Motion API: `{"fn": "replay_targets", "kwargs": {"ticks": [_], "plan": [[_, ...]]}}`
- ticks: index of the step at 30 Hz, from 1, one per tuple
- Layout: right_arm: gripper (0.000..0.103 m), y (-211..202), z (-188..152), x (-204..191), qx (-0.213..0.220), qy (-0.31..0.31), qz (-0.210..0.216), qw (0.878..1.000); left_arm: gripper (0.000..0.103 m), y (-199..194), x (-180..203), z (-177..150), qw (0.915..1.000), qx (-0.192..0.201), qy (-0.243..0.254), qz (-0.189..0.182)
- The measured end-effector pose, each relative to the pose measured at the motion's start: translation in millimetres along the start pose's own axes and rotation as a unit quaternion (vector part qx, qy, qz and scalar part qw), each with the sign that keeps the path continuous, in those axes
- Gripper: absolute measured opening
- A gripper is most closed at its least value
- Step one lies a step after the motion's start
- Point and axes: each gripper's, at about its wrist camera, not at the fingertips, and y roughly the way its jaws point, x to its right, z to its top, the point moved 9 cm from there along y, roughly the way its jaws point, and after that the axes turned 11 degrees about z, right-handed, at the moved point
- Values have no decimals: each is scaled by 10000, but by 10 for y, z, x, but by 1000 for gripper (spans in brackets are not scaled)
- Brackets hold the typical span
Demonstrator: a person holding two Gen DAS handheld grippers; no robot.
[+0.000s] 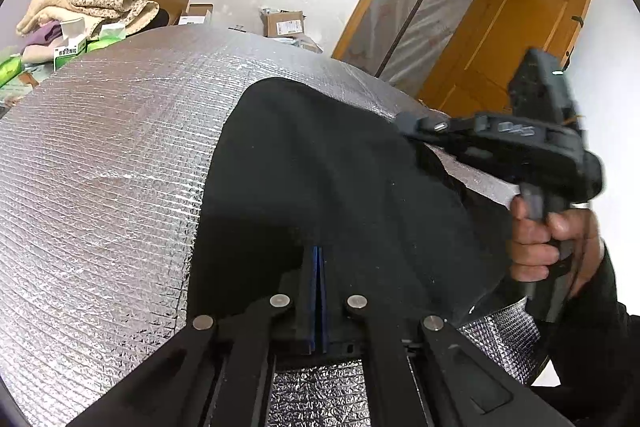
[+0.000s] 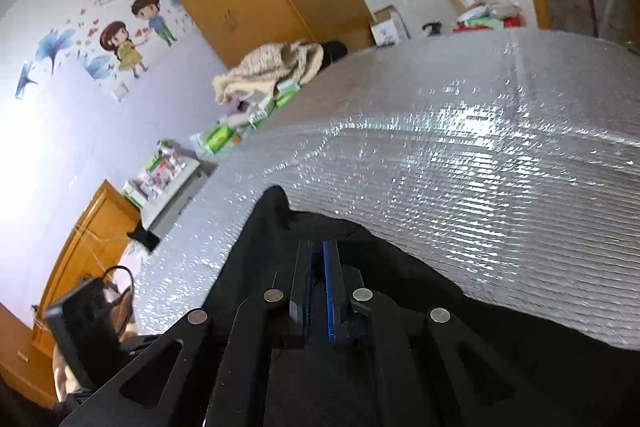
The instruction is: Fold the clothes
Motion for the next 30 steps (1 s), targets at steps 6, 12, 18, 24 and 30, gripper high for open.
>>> {"fn": "replay_targets", "kwargs": {"ticks": [6, 12, 18, 24, 30], "plan": [[0, 4, -67, 322, 103, 829, 169, 9964, 2, -30, -14, 12, 10000, -27, -7, -44], [2, -308, -96, 243, 375, 734, 45, 9966, 2, -123, 9, 131, 10000, -29, 57, 27], [0, -463, -174, 405, 518, 1076, 128, 9928, 2, -45, -168, 207, 9994, -53, -2, 356], [2, -753, -296, 440, 680, 1229, 142, 9900, 2, -99, -236, 169, 9994, 5, -137, 312], [5, -1026, -691, 40, 445, 629, 359, 9964, 2, -181, -100, 198, 9997, 132, -8, 224]]}}
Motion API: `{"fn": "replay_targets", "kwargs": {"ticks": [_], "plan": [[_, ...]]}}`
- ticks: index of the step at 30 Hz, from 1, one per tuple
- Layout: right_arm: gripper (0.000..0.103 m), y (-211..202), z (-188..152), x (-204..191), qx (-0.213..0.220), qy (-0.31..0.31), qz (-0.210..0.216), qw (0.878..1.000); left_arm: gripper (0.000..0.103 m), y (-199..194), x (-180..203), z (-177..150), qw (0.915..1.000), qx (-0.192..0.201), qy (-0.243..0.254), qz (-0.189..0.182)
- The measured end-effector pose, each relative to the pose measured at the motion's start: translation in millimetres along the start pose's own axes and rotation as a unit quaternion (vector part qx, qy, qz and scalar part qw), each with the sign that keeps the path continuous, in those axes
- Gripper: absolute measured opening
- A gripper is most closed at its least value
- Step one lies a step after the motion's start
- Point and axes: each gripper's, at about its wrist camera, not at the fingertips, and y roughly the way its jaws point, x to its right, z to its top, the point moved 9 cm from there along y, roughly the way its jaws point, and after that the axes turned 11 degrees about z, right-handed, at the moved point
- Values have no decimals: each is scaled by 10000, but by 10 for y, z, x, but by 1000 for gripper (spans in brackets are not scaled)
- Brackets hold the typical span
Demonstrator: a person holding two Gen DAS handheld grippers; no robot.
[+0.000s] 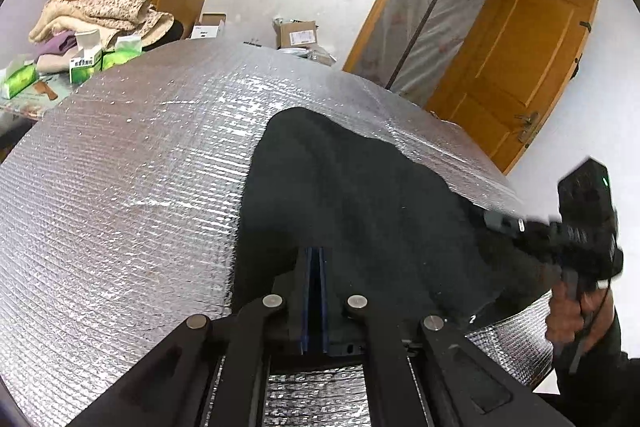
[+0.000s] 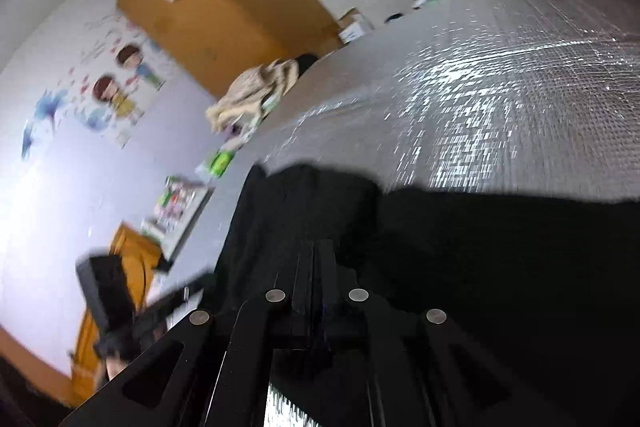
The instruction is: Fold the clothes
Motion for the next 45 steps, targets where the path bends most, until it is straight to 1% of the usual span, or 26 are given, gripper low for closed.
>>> {"fn": "replay_targets", "kwargs": {"ticks": [3, 5, 6, 12, 16, 19, 22, 26, 29, 31, 34, 39, 42, 45], "plan": [[5, 33, -229, -57, -293, -235, -57, 9993, 2, 1, 126, 19, 9999, -7, 94, -87], [6, 96, -376, 5, -552, -351, -368, 9972, 2, -1, 216, 16, 9997, -29, 170, -143], [6, 96, -413, 25, -596, -365, -446, 9966, 2, -15, 264, 16, 9996, -18, 212, -190], [6, -139, -382, -21, -290, -359, -341, 9984, 2, -79, 611, 32, 9974, 66, 481, -531], [6, -230, -434, 5, -262, -291, -399, 9984, 2, -3, 903, -27, 9940, -62, 738, -805], [6, -351, -463, 71, -179, -172, -486, 9985, 2, 75, 1055, -114, 9906, -204, 934, -976], [6, -492, -486, 179, -77, -58, -625, 9980, 2, 269, 1080, -251, 9892, -491, 1035, -919], [6, -647, -526, 337, -2, 125, -851, 9963, 2, 300, 1040, -262, 9902, -459, 953, -913], [6, -682, -545, 367, 7, 138, -881, 9960, 2, 271, 1052, -248, 9906, -450, 993, -825], [6, -684, -545, 358, 2, 98, -896, 9959, 2, 231, 1070, -197, 9908, -377, 1018, -810], [10, -677, -543, 341, -24, 18, -913, 9958, 2, 175, 1084, -131, 9908, -256, 1046, -815], [11, -716, -566, 366, -19, 64, -897, 9959, 2, 279, 1064, -261, 9902, -435, 1121, -704], [11, -772, -568, 376, 14, 91, -936, 9956, 2, 255, 1066, -257, 9902, -428, 1131, -694], [12, -831, -549, 398, 75, 117, -1018, 9947, 2, 185, 1087, -187, 9904, -365, 1081, -775]]}}
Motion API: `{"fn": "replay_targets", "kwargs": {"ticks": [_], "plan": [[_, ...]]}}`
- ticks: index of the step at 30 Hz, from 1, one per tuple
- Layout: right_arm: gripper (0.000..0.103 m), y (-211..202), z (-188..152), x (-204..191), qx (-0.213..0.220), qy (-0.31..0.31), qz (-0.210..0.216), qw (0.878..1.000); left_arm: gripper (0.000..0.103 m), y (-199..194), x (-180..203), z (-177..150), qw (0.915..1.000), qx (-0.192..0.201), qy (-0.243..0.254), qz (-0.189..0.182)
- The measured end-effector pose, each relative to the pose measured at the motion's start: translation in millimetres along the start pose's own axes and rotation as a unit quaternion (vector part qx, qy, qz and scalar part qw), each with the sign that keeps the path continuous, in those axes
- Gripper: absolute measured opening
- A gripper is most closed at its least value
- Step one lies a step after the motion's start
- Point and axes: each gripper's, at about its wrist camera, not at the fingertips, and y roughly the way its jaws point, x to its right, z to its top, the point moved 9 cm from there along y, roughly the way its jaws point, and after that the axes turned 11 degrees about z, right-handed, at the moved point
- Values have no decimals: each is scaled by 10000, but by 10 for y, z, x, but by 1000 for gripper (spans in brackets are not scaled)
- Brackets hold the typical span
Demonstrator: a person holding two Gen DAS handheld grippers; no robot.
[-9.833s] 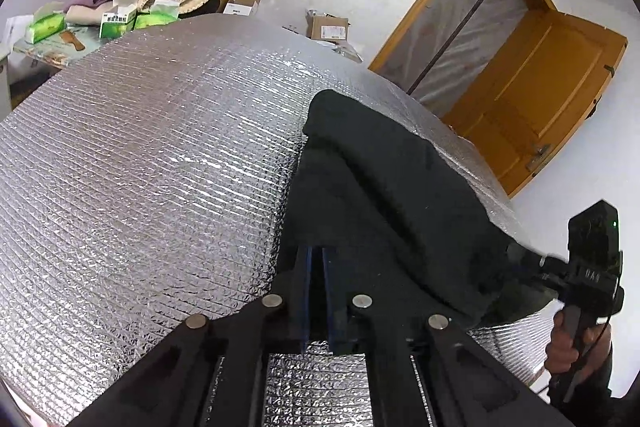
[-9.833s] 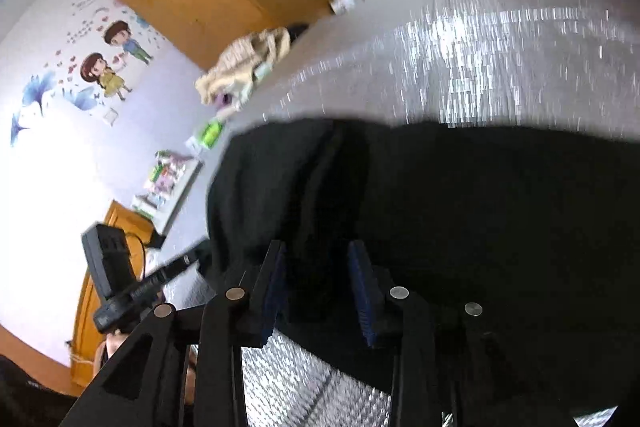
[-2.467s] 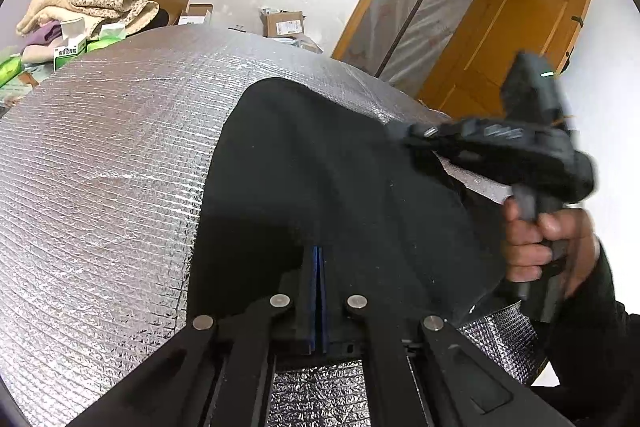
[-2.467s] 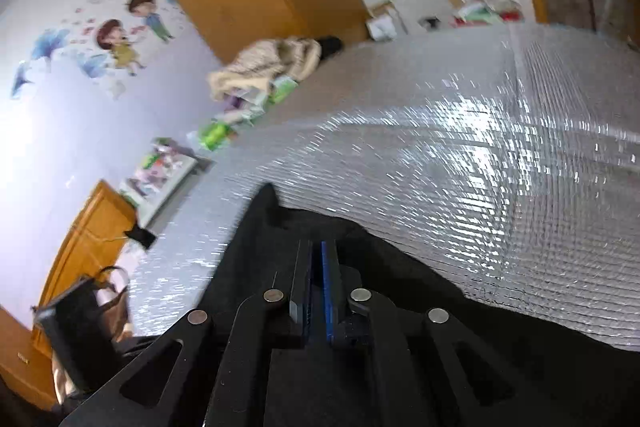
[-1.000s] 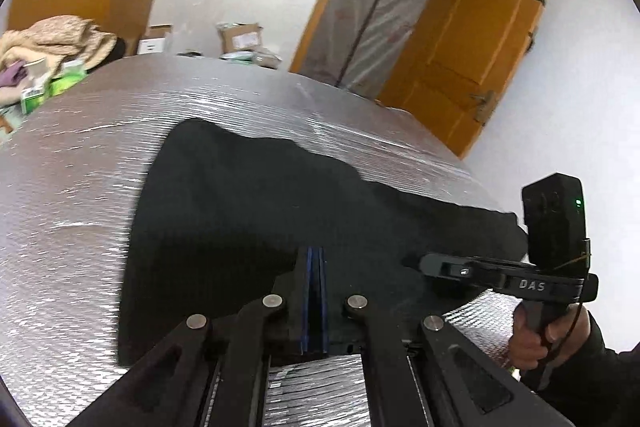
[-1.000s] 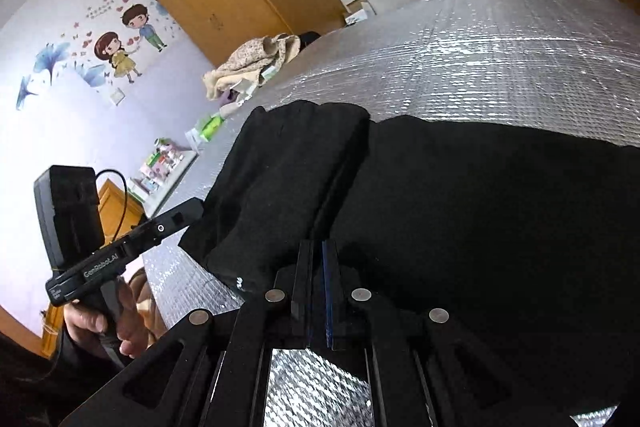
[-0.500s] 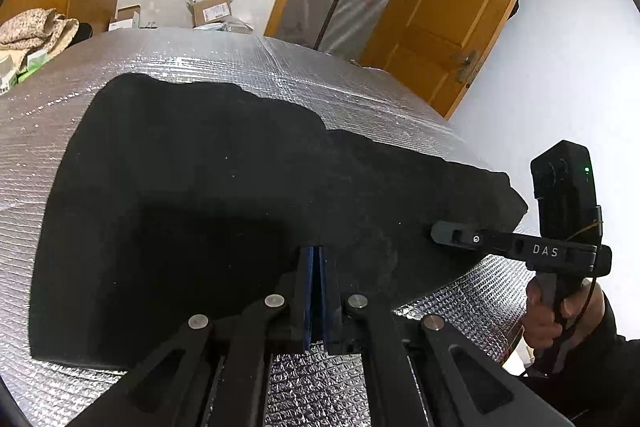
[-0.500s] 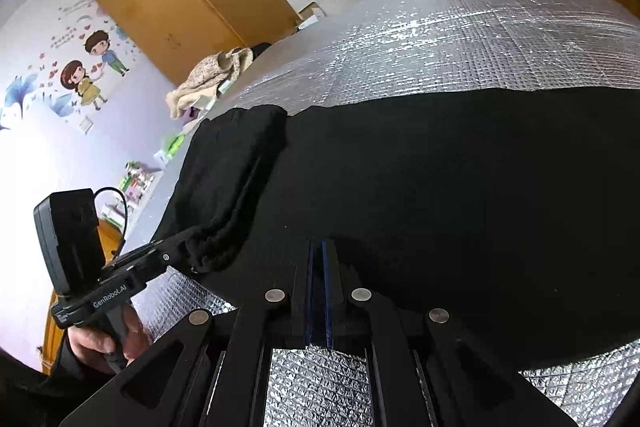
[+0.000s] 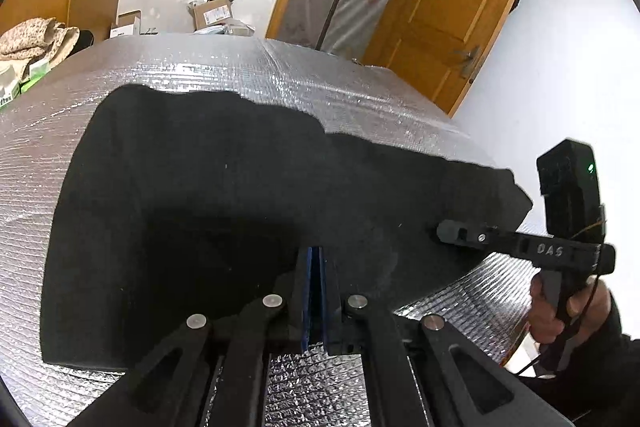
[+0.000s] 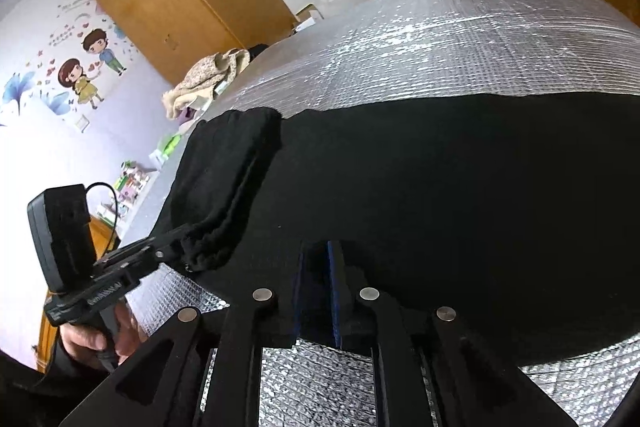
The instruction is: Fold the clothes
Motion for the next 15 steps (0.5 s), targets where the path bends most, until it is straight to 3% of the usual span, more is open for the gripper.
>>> {"fn": "replay_targets", "kwargs": {"ticks": [4, 8, 15], "plan": [[17, -98, 28, 70, 139, 58, -120, 9998, 2, -92, 135, 89, 9994, 200, 146, -228], [20, -212, 36, 159, 265, 143, -227, 9993, 2, 43, 217, 23, 9992, -17, 309, -271], [21, -389, 51, 328, 365, 149, -672, 9970, 3, 73, 177, -38, 9992, 6, 298, -271]]}}
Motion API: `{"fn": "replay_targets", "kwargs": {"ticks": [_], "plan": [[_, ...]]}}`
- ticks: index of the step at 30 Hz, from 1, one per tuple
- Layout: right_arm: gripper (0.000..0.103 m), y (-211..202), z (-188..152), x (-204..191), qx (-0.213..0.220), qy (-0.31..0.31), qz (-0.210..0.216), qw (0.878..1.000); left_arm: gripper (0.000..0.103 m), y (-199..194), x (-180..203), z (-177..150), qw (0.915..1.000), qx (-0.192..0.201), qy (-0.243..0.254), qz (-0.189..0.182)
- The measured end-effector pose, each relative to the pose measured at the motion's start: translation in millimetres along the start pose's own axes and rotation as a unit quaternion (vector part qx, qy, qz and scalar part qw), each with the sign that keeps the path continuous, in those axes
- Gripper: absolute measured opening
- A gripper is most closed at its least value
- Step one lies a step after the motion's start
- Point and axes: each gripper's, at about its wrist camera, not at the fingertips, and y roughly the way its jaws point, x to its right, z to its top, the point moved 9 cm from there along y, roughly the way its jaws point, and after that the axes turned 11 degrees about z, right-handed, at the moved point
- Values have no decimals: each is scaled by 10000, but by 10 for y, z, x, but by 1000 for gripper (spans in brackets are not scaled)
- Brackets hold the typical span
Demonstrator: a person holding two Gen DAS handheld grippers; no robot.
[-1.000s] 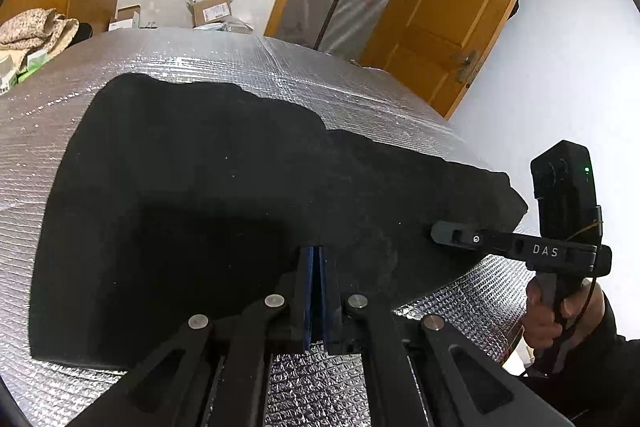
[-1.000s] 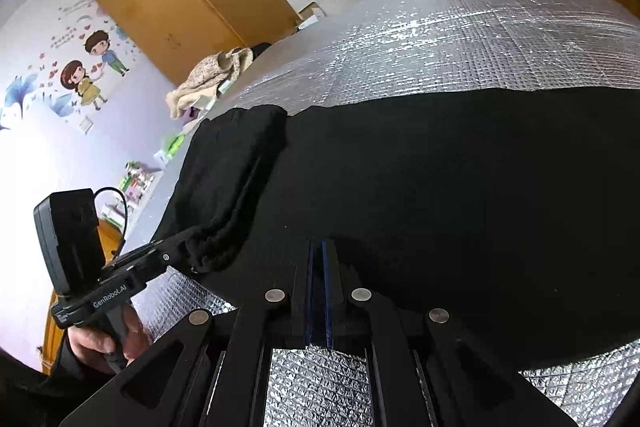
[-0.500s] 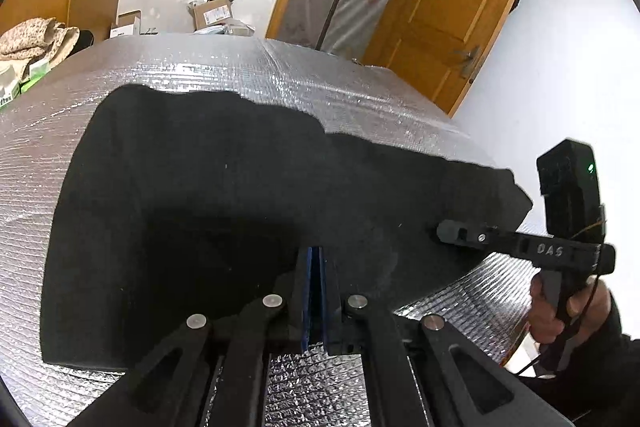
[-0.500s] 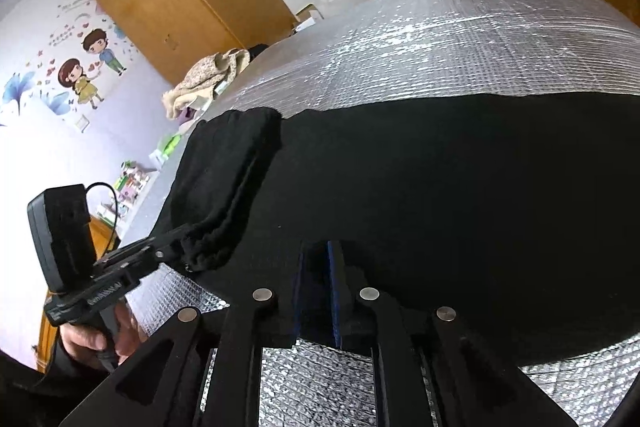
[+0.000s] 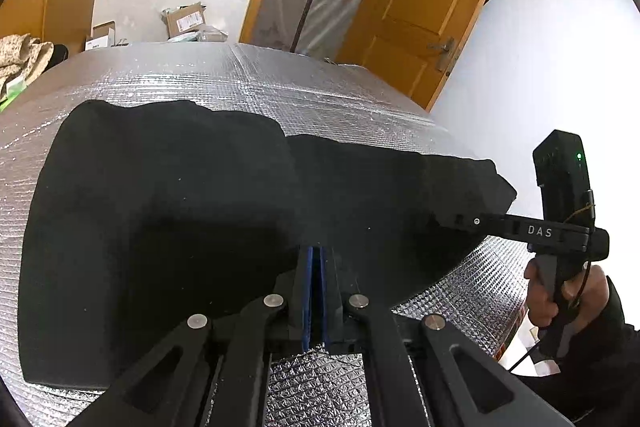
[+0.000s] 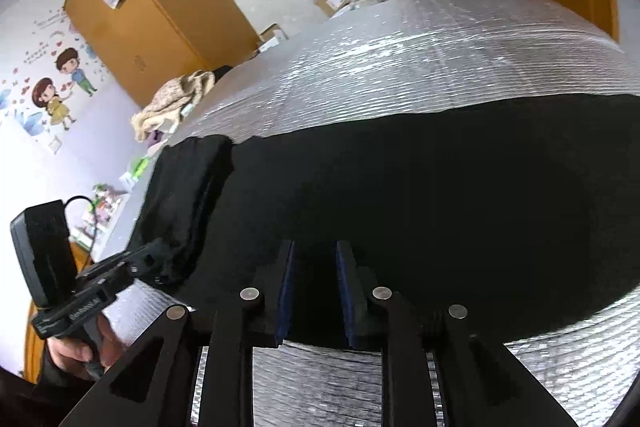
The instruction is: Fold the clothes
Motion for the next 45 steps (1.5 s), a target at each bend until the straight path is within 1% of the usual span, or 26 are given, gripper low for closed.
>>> {"fn": "replay_targets", "kwargs": {"ticks": [4, 7, 11, 13, 18, 22, 26, 28, 29, 32, 35, 39, 42, 44, 45], "plan": [[21, -162, 80, 228, 150, 19, -336, 9993, 3, -20, -11, -2, 10000, 14, 1, 72], [21, -334, 136, 511, 364, 273, -699, 9965, 3, -32, -28, 31, 9998, 37, -13, 176], [21, -534, 175, 735, 596, 505, -961, 9923, 3, -57, -86, 115, 9995, 136, -63, 289], [21, -597, 186, 796, 661, 545, -1020, 9911, 3, -45, -83, 150, 9993, 160, -35, 324], [21, -864, 201, 1059, 896, 705, -1296, 9850, 3, 59, -47, 114, 9986, 40, 137, 516], [23, -1266, 176, 1451, 1314, 1230, -1659, 9696, 3, 99, -51, 76, 9981, 27, 148, 599], [24, -1668, 88, 1841, 1773, 1820, -1892, 9485, 4, 122, -74, 78, 9983, 10, 41, 582], [25, -1835, 48, 1956, 1947, 1957, -2018, 9397, 4, 125, -75, 76, 9982, 23, 37, 592], [27, -1908, 28, 2002, 2005, 1997, -2129, 9352, 4, 126, -75, 74, 9982, 30, 37, 599], [29, -2059, -27, 2102, 2115, 2092, -2374, 9247, 4, 133, -78, 69, 9982, 47, 10, 592], [30, -2139, -67, 2227, 2157, 2245, -2507, 9166, 4, 145, -93, 72, 9984, 53, -26, 570], [30, -2221, -126, 2344, 2213, 2353, -2634, 9090, 4, 156, -107, 76, 9984, 73, -58, 549], [32, -2184, -125, 2412, 2182, 2434, -2599, 9086, 4, 157, -109, 74, 9986, 81, -92, 522], [39, -2137, -97, 2450, 2192, 2493, -2506, 9094, 4, 159, -107, 77, 9986, 84, -116, 503], [40, -2120, -84, 2466, 2208, 2526, -2454, 9095, 4, 160, -107, 79, 9987, 85, -128, 493]]}}
